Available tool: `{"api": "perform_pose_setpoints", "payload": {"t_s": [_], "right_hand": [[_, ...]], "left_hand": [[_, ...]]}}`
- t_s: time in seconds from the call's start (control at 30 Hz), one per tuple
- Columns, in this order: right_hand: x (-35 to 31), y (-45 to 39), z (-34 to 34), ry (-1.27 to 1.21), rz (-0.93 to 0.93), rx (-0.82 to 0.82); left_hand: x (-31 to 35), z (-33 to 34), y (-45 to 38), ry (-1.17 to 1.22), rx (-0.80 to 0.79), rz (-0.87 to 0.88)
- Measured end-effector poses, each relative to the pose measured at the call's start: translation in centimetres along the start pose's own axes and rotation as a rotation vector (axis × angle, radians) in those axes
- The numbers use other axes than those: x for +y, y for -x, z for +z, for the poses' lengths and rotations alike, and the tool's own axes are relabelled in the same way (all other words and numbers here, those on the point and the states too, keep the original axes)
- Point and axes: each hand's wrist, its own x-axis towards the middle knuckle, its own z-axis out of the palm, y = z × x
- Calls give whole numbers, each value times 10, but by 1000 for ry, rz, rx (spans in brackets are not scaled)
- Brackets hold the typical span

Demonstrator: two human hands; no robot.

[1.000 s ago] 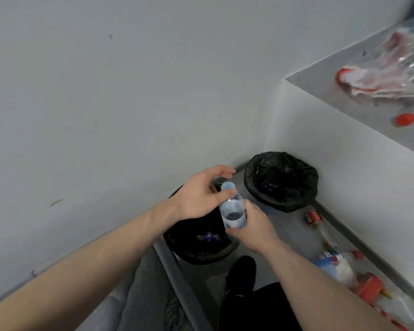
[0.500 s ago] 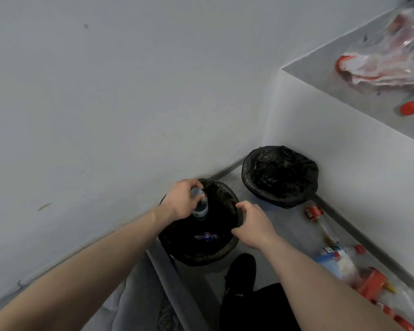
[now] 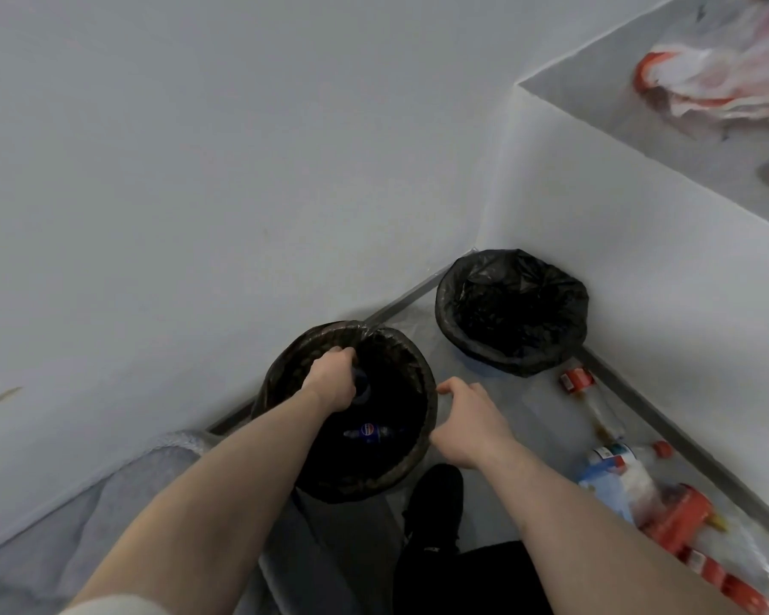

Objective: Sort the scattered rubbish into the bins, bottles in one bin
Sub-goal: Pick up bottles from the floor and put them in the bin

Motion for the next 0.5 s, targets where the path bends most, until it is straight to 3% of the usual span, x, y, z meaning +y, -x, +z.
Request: {"api": "perform_pose_setpoints", "payload": {"t_s": [0.4, 0.5], "right_hand": [[-3, 7, -9, 69, 31, -67], [-3, 12, -10, 203, -10, -116]], "left_hand": [[-4, 6, 21, -17, 9, 107], [9, 12, 34, -93, 15, 204]]}}
